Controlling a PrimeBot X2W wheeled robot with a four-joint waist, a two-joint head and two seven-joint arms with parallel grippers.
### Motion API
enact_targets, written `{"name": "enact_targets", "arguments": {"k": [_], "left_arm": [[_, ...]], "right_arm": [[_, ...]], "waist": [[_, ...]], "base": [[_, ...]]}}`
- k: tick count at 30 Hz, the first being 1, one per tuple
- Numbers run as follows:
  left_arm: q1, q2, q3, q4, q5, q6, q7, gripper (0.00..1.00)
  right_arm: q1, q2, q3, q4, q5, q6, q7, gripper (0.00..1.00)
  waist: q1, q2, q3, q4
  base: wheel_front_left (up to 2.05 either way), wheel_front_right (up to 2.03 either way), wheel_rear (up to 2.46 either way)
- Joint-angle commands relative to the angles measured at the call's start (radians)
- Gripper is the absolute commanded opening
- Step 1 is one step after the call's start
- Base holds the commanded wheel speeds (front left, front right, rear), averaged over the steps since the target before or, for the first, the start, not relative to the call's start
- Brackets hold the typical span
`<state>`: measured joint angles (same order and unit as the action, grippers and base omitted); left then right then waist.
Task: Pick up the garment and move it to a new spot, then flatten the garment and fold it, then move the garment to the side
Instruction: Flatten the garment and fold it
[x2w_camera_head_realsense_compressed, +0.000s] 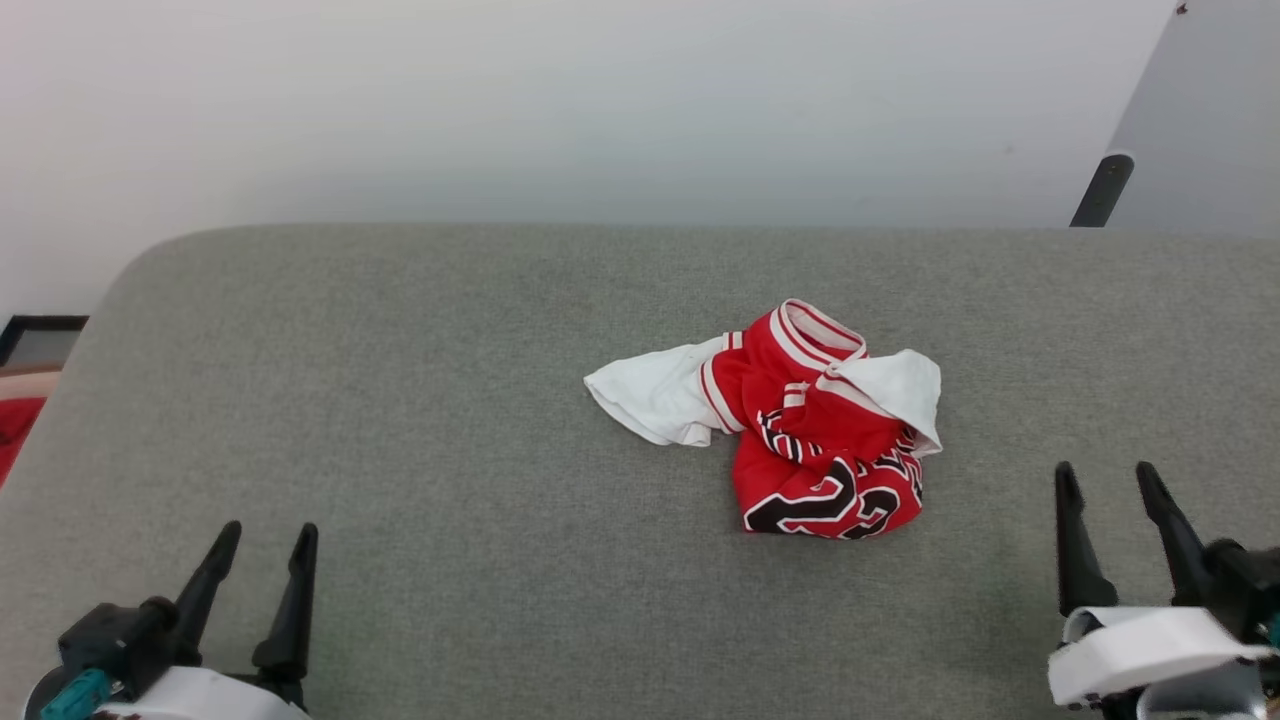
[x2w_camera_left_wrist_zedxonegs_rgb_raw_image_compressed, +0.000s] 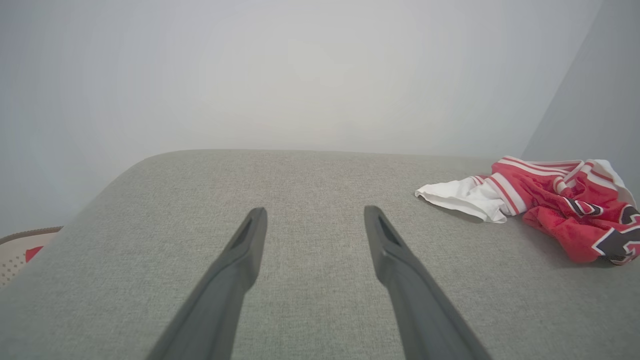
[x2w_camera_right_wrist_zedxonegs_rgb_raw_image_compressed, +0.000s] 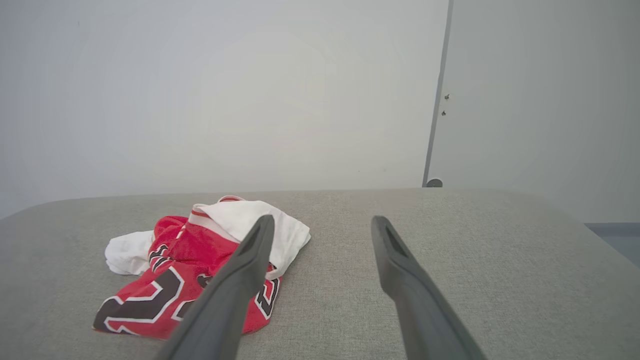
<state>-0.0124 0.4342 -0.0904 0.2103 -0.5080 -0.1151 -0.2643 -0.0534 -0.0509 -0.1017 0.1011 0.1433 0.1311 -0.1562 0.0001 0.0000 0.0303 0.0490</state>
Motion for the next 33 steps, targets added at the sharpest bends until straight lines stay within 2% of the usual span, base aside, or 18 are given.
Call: {"name": "enact_targets", "arguments": {"k": [1,4,8,17,19,25,31,32,33], "left_arm": [[-0.009,-0.007,0.003,0.002,0.007,-0.007,0.001,1.0],[-0.018,-0.022,0.002,-0.002,0.011,-0.008,0.001,1.0],[-0.032,-0.039,-0.004,0.001,0.012,-0.013,0.001,1.0],[-0.086,-0.053,-0.032,0.009,-0.01,-0.016,0.001,1.0],[-0.102,-0.051,-0.045,0.007,-0.02,-0.016,0.001,1.0],[-0.137,-0.045,-0.079,0.013,-0.046,-0.016,0.001,1.0],[-0.152,-0.044,-0.087,0.016,-0.061,-0.016,0.001,1.0],[-0.151,-0.044,-0.087,0.016,-0.063,-0.016,0.001,1.0],[-0.15,-0.045,-0.087,0.016,-0.063,-0.016,0.001,1.0]], "right_arm": [[-0.024,0.001,0.012,0.002,-0.014,-0.001,0.013,1.0],[-0.052,-0.004,0.053,-0.002,-0.054,-0.001,0.056,1.0],[-0.117,-0.072,0.163,0.005,-0.079,-0.001,0.171,1.0],[-0.332,-0.344,0.45,-0.018,0.013,-0.001,0.57,1.0],[-0.389,-0.412,0.508,-0.026,0.028,-0.001,0.631,1.0],[-0.509,-0.505,0.647,-0.014,0.1,-0.001,0.722,1.0],[-0.56,-0.529,0.685,0.004,0.124,-0.001,0.713,1.0],[-0.562,-0.53,0.688,0.008,0.121,-0.001,0.709,0.96],[-0.566,-0.53,0.692,0.012,0.12,-0.001,0.704,0.47]], "waist": [[-0.0001,0.0,0.008,0.006],[-0.0001,0.0,0.026,0.014],[-0.0001,0.0,0.053,0.025],[-0.0001,0.0,0.142,0.064],[-0.0001,0.0,0.165,0.074],[-0.0001,0.0,0.213,0.096],[-0.0001,0.0,0.231,0.106],[-0.0001,0.0,0.232,0.106],[-0.0001,0.0,0.234,0.105]], "base": [[0.0,0.0,0.0],[0.0,0.0,0.0],[0.0,0.0,0.0],[0.0,0.0,0.0],[0.0,0.0,0.0],[0.0,0.0,0.0],[0.0,0.0,0.0],[0.0,0.0,0.0],[0.0,0.0,0.0]]}}
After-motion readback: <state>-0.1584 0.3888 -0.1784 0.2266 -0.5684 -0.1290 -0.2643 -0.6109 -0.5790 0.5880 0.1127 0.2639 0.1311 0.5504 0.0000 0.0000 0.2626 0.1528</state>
